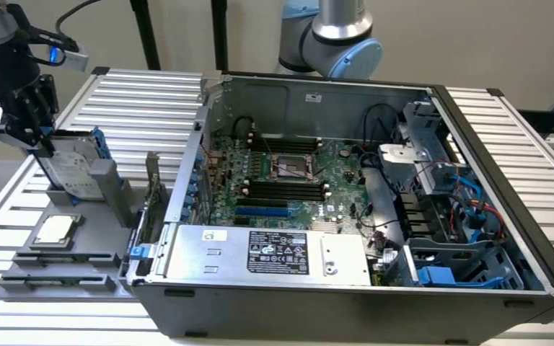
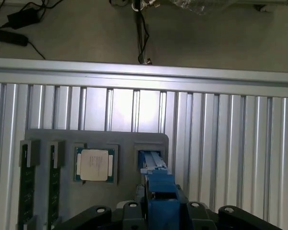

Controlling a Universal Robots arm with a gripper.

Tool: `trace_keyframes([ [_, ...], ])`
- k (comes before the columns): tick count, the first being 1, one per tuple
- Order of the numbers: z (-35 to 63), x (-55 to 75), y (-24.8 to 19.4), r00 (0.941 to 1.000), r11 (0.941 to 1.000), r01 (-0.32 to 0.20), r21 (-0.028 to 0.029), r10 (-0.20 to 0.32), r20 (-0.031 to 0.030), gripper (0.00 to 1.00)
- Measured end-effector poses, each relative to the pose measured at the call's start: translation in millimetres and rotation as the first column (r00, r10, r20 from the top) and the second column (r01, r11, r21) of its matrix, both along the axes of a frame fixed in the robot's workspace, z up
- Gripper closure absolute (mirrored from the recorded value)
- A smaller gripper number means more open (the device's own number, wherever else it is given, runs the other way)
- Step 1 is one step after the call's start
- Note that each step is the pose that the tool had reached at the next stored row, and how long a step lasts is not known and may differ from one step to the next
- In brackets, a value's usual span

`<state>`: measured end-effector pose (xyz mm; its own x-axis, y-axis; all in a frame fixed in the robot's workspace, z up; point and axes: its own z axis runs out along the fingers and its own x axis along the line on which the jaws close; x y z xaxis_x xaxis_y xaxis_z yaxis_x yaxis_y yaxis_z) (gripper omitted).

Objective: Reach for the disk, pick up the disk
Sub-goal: 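Pick up the disk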

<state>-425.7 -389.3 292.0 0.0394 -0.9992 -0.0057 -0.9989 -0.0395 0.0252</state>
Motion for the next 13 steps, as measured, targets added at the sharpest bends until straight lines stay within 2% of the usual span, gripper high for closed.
trace_keyframes([
  [5, -0.1, -0.6, -1.1, 1.0000, 1.0000, 0.000, 0.0002, 0.000, 0.0001, 0.67],
  [13, 0.0, -3.8, -9.1, 1.0000, 1.0000, 0.000, 0.0000, 0.000, 0.0000, 0.67],
])
